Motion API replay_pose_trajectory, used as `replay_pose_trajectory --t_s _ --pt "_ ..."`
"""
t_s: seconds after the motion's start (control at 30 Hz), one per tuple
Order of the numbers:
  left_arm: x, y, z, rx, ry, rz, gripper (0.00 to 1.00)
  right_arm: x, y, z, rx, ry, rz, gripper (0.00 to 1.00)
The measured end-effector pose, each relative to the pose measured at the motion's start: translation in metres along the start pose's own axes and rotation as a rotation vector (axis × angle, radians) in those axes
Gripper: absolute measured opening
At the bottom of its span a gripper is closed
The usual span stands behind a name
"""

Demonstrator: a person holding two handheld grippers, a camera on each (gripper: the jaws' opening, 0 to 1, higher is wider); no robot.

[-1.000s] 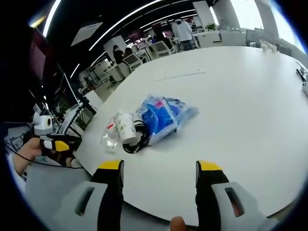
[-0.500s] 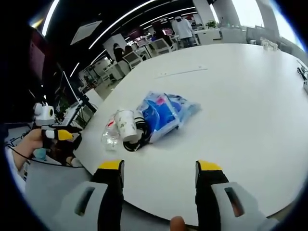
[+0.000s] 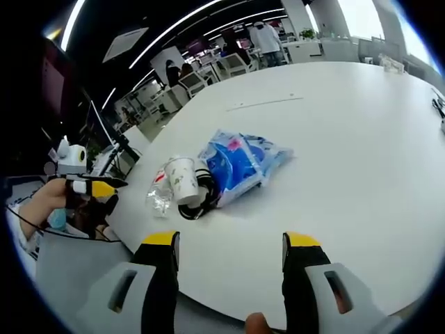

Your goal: Arrange the tabletop items into an orderly group along one side of the table until the central work area is clear of visible clutter.

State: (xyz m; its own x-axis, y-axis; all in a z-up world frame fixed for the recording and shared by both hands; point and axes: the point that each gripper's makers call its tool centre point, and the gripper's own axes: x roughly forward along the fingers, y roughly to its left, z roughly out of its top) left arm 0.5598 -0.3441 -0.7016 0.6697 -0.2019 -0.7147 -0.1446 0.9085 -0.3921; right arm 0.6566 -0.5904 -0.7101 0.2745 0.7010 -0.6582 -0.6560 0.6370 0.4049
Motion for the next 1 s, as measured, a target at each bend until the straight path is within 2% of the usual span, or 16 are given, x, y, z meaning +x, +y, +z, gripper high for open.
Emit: replay_pose_trajectory --t_s 0.23,0.43,0.7,1.0 --pt "0.012 -0.001 -0.001 -0.006 0.028 0.006 0.78 -0.002 -0.002 -0.003 0.016 -0.004 -0.003 0.57" --pt "0.016 -0.009 0.001 -0.028 0.031 -0.016 0.78 -0.005 -0.008 -0.007 0.01 0.009 -0.013 0.57" --pt "0.032 -0.004 -0.006 -0.038 0.074 -0.008 0.77 -0.006 -0.009 -0.007 0.019 0.005 -0.014 0.57" --pt "0.05 0.007 -0.006 -0.071 0.107 -0.002 0.77 -0.007 -0.014 -0.015 0.039 0.013 -0.018 0.57"
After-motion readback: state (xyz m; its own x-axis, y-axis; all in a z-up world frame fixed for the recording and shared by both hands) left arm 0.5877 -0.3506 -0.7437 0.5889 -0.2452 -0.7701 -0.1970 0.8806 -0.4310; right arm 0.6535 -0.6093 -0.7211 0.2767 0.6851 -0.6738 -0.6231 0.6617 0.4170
